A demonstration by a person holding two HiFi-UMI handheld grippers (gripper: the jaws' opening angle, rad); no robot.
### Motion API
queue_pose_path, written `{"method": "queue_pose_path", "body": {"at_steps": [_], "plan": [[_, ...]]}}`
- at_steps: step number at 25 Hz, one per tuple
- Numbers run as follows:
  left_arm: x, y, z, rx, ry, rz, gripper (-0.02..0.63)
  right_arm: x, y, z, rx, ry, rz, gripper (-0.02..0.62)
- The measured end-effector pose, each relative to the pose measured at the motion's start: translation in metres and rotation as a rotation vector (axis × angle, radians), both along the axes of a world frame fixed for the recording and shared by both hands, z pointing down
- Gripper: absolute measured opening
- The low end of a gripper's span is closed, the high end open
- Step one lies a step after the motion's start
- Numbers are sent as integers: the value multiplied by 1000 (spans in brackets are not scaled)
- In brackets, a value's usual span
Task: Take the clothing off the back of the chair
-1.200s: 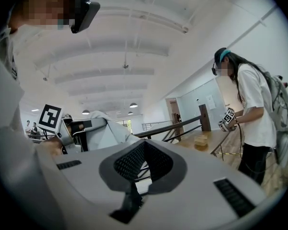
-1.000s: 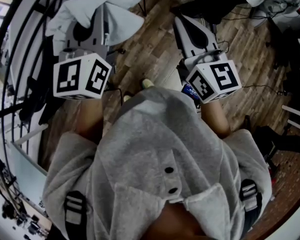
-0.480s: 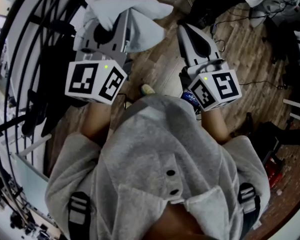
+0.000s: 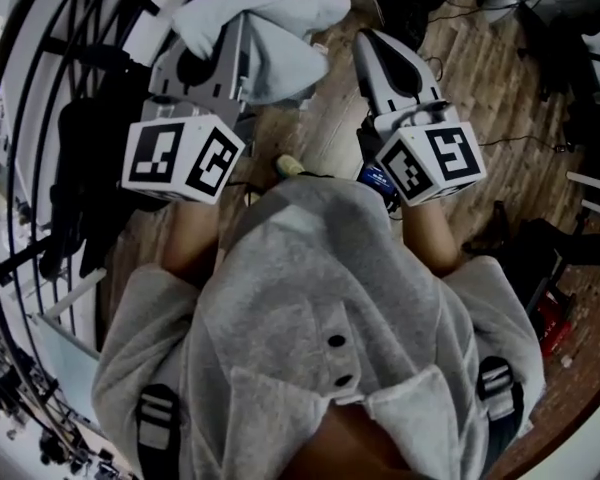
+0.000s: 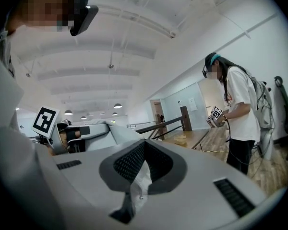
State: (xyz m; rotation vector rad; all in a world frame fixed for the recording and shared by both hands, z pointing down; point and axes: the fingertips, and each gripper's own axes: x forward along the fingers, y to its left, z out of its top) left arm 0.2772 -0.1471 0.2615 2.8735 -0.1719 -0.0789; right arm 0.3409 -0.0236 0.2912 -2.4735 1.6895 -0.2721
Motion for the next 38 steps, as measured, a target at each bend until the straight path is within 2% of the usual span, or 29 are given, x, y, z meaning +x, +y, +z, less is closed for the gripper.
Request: {"method": "queue_pose_path", "body": {"at_steps": [7, 12, 19, 28, 31, 34, 38], "plan": [[-7, 12, -8, 15, 13, 5, 29, 6, 7, -4, 4, 10, 17, 9], [-35, 27, -12, 26, 14, 22, 30, -17, 15, -5, 5, 11, 22, 9], [-98, 39, -10, 48, 11, 33, 29, -69, 20, 1, -20, 30, 42, 9], [-239, 44, -1, 21, -2, -39, 30, -199, 37, -8, -63, 59, 42, 9], [-275, 53, 5, 14, -13, -64, 30, -235, 48, -8, -74, 70, 33, 9], [-296, 63, 10, 9, -28, -81, 29, -254, 57, -9, -86, 72, 27, 9], [-305, 74, 17, 12, -42, -103, 30, -258, 71, -7, -91, 66, 22, 9]]}}
